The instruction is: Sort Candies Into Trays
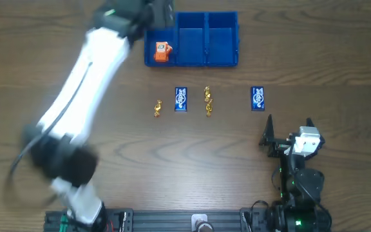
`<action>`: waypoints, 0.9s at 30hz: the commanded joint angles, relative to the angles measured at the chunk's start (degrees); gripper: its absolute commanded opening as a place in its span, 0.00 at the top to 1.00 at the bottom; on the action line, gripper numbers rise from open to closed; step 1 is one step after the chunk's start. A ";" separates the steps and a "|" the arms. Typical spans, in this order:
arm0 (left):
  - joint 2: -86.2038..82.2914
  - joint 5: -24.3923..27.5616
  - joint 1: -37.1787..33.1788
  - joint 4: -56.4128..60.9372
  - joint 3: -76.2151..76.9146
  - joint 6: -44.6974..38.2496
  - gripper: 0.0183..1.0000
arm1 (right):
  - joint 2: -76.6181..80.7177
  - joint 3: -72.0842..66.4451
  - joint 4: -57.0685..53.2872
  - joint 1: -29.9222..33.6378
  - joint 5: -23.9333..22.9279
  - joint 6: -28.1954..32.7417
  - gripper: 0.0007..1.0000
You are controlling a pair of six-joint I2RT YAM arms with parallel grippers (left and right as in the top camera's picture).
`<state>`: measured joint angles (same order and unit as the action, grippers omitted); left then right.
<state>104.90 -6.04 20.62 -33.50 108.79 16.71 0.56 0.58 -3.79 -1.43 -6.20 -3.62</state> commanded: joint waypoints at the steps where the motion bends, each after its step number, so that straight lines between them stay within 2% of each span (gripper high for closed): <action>1: -26.77 -7.78 -0.37 9.42 -18.01 -2.69 0.00 | -0.39 -0.13 -0.17 -0.33 -0.15 0.50 0.00; 3: -34.95 -9.22 -0.96 10.67 -25.00 -4.66 0.00 | -0.39 -0.13 -0.17 -0.33 -0.15 0.50 0.00; 8: -50.34 -8.55 -5.66 11.37 -39.50 -6.49 0.00 | -0.39 -0.13 -0.17 -0.33 -0.15 0.50 0.00; 14: -68.96 -1.79 -13.90 15.52 -59.14 -9.09 0.00 | -0.39 -0.13 -0.17 -0.33 -0.15 0.50 0.00; 19: -85.59 5.22 -19.02 24.92 -76.72 -14.03 0.00 | -0.39 -0.13 -0.17 -0.33 -0.15 0.50 0.00; 24: -98.42 12.04 -22.21 31.39 -91.19 -18.36 0.00 | -0.39 -0.13 -0.17 -0.33 -0.15 0.50 0.00; 27: -102.79 13.42 -22.21 33.90 -97.90 -19.50 0.00 | -0.39 -0.13 -0.17 -0.33 -0.15 0.50 0.00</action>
<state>5.96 3.05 -1.28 -1.50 16.29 0.58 0.47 0.58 -3.81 -1.43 -6.20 -3.62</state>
